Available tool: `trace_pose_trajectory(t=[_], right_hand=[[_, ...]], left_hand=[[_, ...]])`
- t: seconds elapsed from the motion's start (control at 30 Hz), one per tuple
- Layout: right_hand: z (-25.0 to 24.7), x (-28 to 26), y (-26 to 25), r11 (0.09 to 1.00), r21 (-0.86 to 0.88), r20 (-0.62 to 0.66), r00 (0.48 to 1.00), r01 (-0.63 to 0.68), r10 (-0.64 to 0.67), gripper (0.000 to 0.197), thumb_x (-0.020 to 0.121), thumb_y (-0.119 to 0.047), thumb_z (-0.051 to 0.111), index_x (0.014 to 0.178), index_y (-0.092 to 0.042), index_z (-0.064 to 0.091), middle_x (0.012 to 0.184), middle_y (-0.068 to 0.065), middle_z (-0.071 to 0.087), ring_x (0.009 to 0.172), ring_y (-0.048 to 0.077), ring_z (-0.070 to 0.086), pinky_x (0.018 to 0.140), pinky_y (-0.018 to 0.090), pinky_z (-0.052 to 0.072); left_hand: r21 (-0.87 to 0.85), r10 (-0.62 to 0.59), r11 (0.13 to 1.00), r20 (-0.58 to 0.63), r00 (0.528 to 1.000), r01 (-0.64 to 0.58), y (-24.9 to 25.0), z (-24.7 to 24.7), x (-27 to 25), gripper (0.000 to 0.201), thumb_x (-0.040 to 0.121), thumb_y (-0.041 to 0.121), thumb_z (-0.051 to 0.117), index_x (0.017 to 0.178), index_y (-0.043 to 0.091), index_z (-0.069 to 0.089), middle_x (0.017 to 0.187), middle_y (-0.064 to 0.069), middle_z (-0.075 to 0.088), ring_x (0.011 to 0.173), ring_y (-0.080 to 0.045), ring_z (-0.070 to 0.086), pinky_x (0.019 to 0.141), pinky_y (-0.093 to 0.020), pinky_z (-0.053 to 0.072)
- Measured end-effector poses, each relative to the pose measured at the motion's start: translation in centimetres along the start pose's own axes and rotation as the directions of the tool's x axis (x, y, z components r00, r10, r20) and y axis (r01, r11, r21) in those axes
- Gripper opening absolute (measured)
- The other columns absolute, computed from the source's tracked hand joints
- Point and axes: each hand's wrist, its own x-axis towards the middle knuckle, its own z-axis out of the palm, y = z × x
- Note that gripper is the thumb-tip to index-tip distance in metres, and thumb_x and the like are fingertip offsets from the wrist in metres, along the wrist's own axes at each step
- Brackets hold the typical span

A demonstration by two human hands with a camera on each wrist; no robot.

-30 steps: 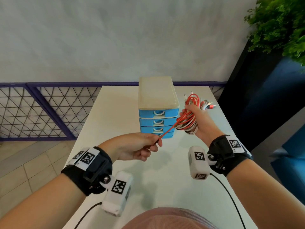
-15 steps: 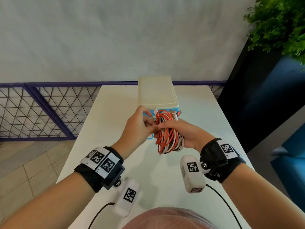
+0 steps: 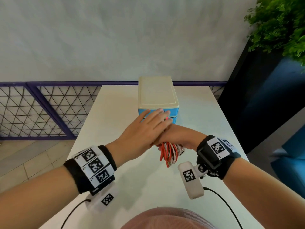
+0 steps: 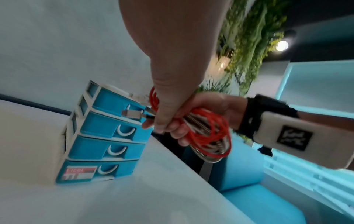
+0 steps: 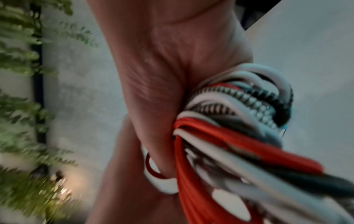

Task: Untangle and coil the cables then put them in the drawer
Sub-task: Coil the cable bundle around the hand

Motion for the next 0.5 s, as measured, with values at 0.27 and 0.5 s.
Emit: trace_pose_trajectory(t=[0.27,0.5], right_hand=[[0.2,-0.3,-0.7,0.992,-0.128,0.105,0.994,-0.011,0.024,0.023,0.077,-0.015,0.069,0.093,0.001,0.069,0.081,0.013,0.066,0.075,0.021,0.063,0.079,0.037,0.055],[-0.2,-0.1,-0.5,0.993,-0.116,0.182,0.983,-0.013,0.035,0.016,0.082,-0.026,0.069,0.087,-0.010,0.070,0.084,0.007,0.070,0.075,0.016,0.066,0.079,0.032,0.055]], left_hand=[[-0.136,0.134,0.981,-0.037,0.990,-0.138,-1.1,1.8,1.4,0.061,0.078,0.028,0.071,0.131,0.011,0.044,0.114,-0.005,0.062,0.111,-0.020,0.057,0.119,-0.034,0.015],[-0.050,0.143,0.988,-0.071,0.987,-0.147,-1.2,3.0,1.5,0.036,0.080,0.030,0.065,0.109,0.010,0.058,0.095,-0.001,0.065,0.092,-0.018,0.061,0.112,-0.034,0.033]])
